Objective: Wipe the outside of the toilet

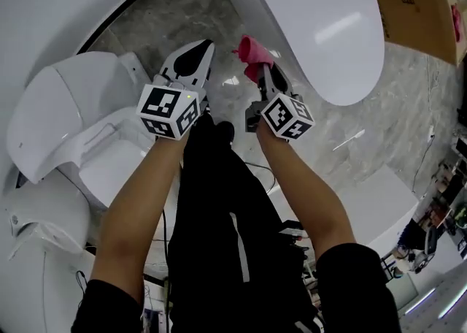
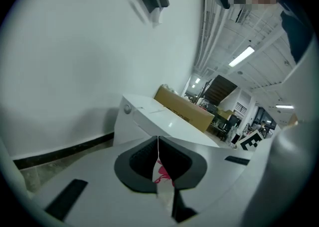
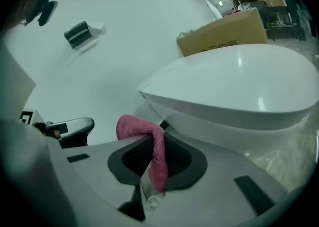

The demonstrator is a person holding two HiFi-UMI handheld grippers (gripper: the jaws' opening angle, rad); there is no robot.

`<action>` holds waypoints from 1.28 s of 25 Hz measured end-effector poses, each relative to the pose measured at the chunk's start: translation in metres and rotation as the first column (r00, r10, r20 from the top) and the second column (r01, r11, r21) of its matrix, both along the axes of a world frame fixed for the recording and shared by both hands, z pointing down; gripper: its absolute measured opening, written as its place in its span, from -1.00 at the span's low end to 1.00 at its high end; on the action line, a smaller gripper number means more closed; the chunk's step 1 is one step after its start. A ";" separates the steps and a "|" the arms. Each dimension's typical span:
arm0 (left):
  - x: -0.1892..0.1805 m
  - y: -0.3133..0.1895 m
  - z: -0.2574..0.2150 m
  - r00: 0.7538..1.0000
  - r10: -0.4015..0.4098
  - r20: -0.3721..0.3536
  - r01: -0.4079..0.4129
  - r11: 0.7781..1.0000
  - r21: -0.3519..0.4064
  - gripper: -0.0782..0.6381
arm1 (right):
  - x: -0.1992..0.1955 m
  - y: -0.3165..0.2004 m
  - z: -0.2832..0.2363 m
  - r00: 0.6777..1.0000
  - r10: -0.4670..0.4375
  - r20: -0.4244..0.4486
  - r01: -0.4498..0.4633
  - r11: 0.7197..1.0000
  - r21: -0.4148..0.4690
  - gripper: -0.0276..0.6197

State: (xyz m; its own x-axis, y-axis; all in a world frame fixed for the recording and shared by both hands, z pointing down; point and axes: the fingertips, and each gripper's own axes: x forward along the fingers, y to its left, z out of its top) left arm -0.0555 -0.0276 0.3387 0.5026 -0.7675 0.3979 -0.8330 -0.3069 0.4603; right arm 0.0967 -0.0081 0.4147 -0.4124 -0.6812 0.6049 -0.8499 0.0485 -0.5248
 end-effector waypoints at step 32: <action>-0.119 -0.169 0.227 0.966 0.164 0.199 -0.144 0.983 -0.110 -0.73 | -0.164 -0.265 0.219 0.939 0.342 0.038 -0.340 0.939 -0.045 -0.68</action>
